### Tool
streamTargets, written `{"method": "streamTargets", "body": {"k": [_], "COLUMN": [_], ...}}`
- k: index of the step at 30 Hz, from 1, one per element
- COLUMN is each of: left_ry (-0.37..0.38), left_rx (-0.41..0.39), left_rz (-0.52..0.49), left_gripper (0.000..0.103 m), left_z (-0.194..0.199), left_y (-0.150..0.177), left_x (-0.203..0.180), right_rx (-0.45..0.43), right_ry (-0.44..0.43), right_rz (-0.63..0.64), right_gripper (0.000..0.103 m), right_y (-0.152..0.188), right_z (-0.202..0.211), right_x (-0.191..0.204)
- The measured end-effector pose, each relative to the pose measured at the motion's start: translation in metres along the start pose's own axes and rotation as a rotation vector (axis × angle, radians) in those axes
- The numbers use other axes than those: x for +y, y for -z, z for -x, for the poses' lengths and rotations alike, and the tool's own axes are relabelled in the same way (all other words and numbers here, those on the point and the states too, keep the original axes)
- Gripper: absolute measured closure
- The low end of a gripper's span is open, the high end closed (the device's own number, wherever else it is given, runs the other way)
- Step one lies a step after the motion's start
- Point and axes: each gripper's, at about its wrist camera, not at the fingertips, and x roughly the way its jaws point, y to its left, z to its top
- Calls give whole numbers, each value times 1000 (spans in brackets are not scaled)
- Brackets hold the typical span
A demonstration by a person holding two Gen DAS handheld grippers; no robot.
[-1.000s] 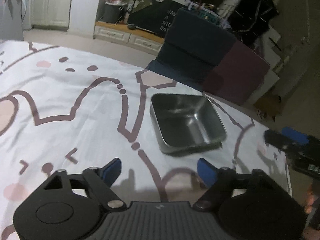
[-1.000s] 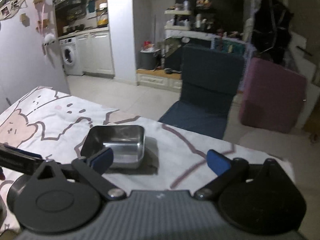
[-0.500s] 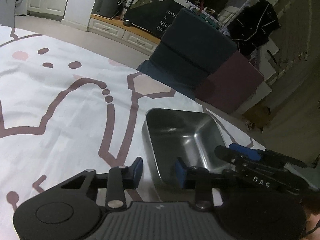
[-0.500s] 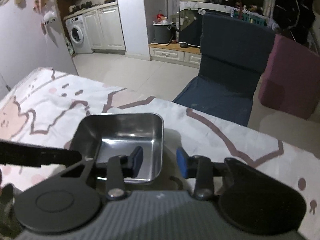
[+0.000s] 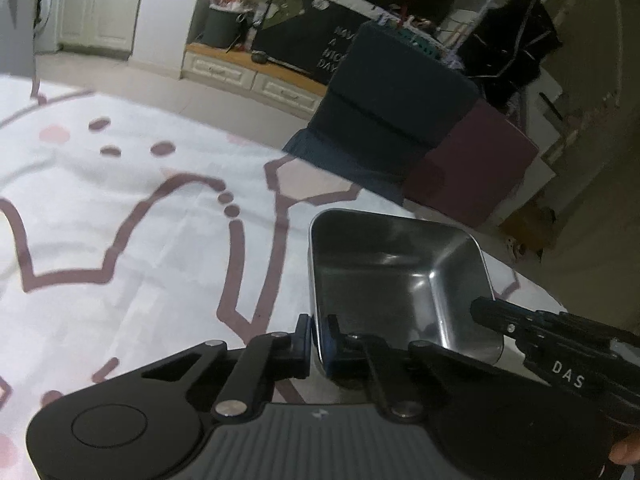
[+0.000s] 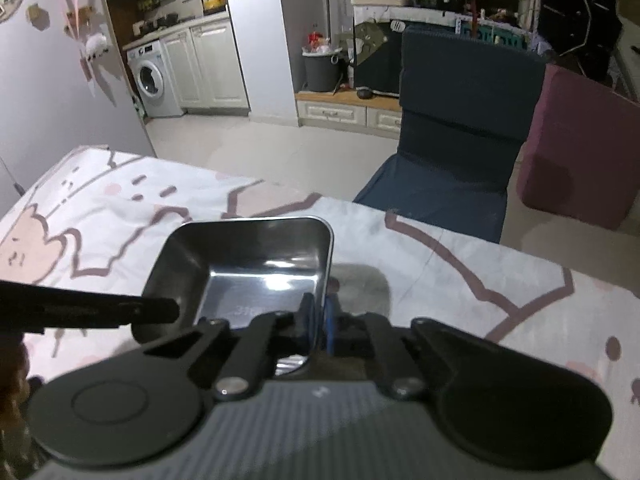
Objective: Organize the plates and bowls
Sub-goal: 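Lift the second steel tray with both grippers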
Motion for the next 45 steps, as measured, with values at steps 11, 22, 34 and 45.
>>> {"method": "streamTargets", "body": {"k": [11, 22, 34, 45], "left_ry": [80, 142, 83, -47], "left_rx": [-61, -93, -77, -26], "left_rz": [-126, -196, -184, -220], "left_gripper": [96, 97, 97, 96], "left_z": [111, 220, 293, 303], "left_y": [15, 57, 111, 139], "left_x": [-20, 5, 88, 143], "right_rx": [-129, -188, -164, -43], "right_ry": [7, 23, -49, -140], "right_rz": [-75, -94, -96, -99], "right_gripper": [96, 95, 92, 91], "right_y": [19, 53, 114, 157], "right_z": [122, 228, 260, 226], "right_x": [27, 93, 193, 258]}}
